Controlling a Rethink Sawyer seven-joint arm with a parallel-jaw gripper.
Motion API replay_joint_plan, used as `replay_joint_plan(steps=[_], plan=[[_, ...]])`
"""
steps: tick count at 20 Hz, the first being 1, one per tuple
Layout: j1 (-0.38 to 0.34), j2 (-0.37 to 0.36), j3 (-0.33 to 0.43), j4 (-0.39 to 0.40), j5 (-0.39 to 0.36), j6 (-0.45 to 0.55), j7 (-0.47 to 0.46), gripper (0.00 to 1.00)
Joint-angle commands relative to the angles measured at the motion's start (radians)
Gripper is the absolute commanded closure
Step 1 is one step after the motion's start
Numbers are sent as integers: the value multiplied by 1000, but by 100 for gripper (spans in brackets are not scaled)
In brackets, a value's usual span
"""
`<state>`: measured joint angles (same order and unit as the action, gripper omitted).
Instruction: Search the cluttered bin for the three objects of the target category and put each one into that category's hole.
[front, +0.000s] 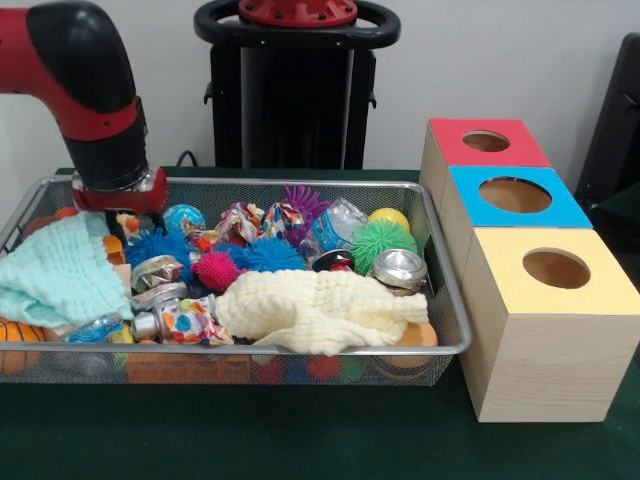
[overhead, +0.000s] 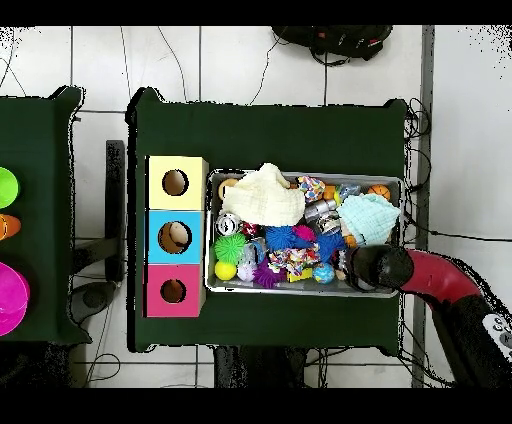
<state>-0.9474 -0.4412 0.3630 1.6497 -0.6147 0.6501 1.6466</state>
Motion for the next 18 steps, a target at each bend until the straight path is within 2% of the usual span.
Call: replay_joint_plan(steps=[1,7,18], plan=[[-28,48,96,4,-88,-75,-194,0],[-67,62,112,16,-104,-67,-231,0],[-78,41,171,-63,-57,128,-327,0]])
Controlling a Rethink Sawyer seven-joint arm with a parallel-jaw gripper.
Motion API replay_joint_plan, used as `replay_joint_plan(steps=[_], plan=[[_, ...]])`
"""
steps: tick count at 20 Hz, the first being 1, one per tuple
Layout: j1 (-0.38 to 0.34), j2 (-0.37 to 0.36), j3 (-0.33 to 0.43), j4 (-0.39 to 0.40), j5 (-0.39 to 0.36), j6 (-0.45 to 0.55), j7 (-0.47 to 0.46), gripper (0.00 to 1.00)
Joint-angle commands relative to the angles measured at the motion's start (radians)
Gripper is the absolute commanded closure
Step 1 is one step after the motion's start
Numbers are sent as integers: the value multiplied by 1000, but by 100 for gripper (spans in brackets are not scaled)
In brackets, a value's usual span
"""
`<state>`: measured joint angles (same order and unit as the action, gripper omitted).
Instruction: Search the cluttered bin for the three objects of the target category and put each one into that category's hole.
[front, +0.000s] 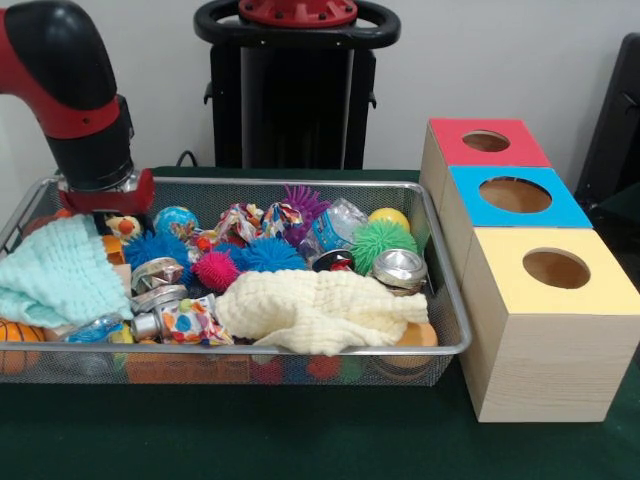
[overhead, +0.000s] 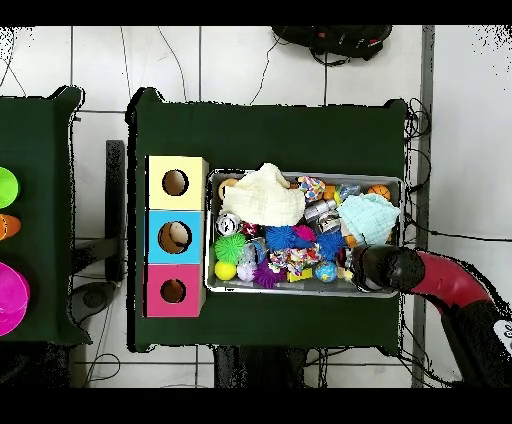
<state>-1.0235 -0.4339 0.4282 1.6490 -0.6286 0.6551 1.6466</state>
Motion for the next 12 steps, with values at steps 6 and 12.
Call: replay_joint_plan(steps=[6,12], plan=[[6,72,105,-70,-85,109,-335,0],[0,41,109,-33,-111,176,-417,0]])
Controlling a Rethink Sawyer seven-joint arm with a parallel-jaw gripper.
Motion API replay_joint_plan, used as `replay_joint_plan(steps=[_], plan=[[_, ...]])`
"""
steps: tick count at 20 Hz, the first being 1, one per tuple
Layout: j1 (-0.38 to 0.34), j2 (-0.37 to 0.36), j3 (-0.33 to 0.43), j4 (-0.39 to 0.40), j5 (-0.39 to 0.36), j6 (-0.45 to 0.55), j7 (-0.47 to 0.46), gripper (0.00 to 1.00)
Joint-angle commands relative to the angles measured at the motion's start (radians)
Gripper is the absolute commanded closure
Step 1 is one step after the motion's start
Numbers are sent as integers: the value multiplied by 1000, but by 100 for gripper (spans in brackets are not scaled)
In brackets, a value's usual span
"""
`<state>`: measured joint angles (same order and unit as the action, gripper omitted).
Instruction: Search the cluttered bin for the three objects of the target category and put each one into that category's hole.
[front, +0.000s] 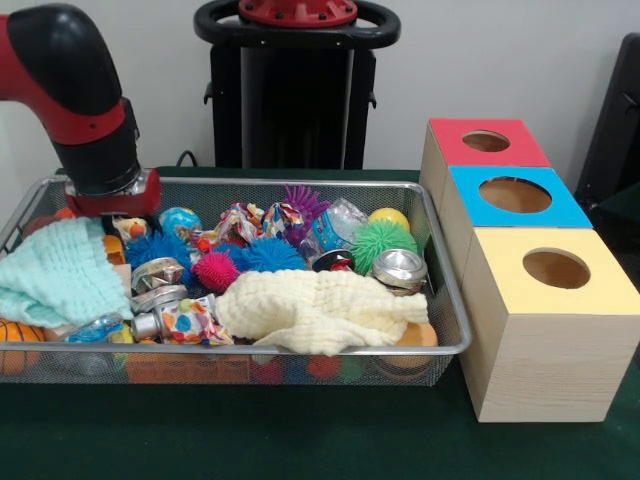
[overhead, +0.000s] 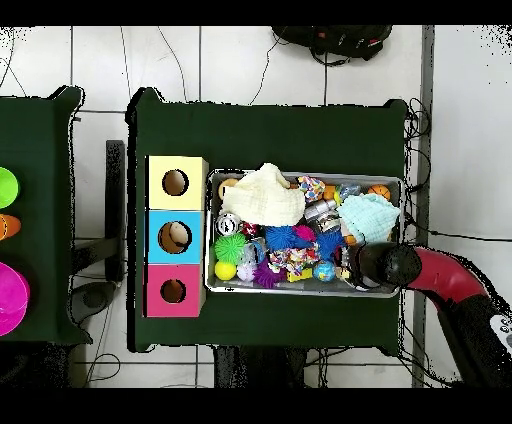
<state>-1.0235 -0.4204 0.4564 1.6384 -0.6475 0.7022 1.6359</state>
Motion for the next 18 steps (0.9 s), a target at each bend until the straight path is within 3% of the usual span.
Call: replay_joint_plan(steps=[1,6,11,17,18], plan=[[-5,4,84,-7,-90,144,-416,0],[-17,-75,90,22,-75,235,-460,0],[-17,-72,81,-1,-71,290,-482,0],[-23,-69,73,-6,-63,263,-440,0],[-19,-70,73,-3,-65,256,-441,100]])
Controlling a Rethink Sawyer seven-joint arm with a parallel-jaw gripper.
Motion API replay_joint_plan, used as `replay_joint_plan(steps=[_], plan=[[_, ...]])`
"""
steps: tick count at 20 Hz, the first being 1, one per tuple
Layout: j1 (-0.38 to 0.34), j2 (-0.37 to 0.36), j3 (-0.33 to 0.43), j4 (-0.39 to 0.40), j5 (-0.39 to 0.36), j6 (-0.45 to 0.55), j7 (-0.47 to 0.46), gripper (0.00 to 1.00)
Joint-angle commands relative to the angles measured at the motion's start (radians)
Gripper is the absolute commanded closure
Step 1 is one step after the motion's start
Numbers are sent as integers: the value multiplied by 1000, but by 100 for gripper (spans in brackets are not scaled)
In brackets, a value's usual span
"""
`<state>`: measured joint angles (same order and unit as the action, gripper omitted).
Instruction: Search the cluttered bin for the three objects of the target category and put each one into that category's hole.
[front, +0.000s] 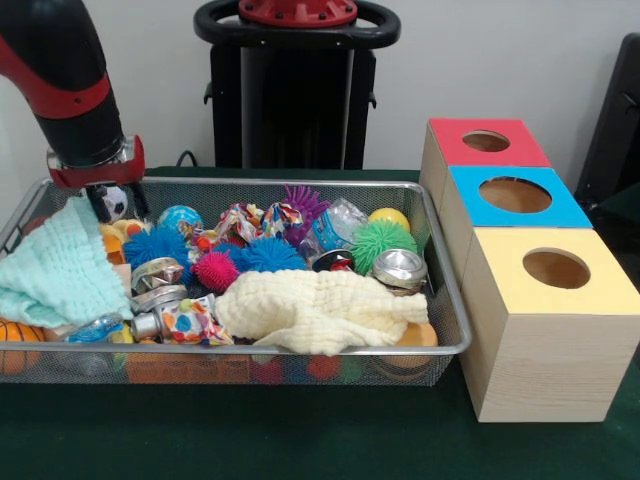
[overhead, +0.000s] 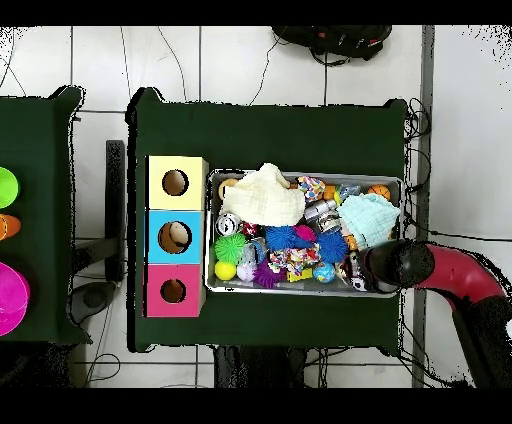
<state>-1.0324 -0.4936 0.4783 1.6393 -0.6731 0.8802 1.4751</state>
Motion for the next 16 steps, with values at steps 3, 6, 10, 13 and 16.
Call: replay_joint_plan(steps=[3,6,10,13,16], plan=[[-5,-1,46,3,-42,67,-262,100],[6,2,41,-4,-46,69,-249,100],[1,12,42,-3,-38,60,-237,100],[-1,15,46,1,-33,50,-229,100],[0,33,48,-10,-40,34,-228,100]])
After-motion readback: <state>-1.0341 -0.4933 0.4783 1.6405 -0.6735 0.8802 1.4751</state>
